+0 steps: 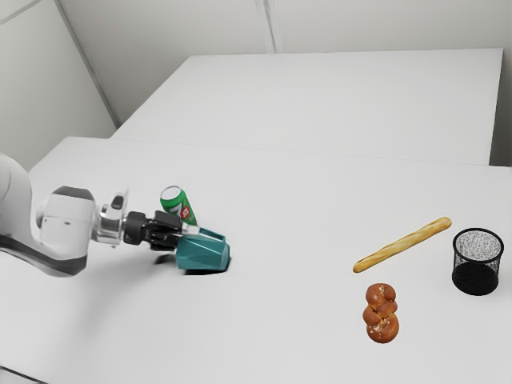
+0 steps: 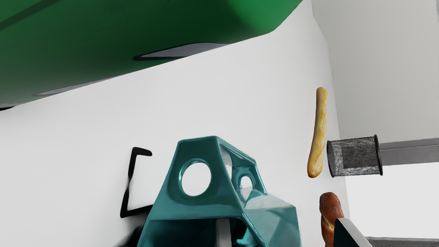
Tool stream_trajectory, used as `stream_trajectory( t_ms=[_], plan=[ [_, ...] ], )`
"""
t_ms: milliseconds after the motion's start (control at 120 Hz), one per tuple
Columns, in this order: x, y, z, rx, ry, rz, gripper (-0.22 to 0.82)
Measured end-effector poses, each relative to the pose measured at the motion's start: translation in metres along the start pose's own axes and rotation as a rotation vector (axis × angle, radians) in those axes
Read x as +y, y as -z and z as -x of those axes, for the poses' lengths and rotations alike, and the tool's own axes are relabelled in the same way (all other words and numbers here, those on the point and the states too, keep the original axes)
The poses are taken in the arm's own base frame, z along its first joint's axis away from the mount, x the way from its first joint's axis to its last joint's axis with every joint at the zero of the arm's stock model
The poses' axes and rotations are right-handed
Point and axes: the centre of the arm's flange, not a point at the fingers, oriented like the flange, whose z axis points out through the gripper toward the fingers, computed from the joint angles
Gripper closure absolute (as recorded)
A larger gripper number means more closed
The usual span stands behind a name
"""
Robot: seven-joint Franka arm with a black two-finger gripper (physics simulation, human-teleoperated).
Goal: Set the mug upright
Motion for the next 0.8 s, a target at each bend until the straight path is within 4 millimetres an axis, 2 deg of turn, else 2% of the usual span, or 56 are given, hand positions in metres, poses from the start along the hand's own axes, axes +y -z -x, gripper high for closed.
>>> stream_trajectory(
  t_ms=[83, 300, 483, 558, 642, 750, 800],
  plan=[
    [-0.001, -0.003, 0.003, 0.0, -0.023, 0.004, 0.47],
    [-0.002, -0.004, 0.004, 0.012, -0.074, 0.011, 0.64],
    [0.015, -0.002, -0.009, 0.039, -0.145, 0.027, 0.73],
    [0.038, -0.008, -0.019, 0.037, -0.206, 0.042, 0.72],
    [0.078, -0.03, -0.034, -0.013, -0.324, 0.028, 0.73],
    [0.131, -0.069, -0.052, -0.231, -0.562, -0.106, 0.75],
    [0.153, -0.079, -0.067, -0.354, -0.694, -0.209, 0.75]
  ],
)
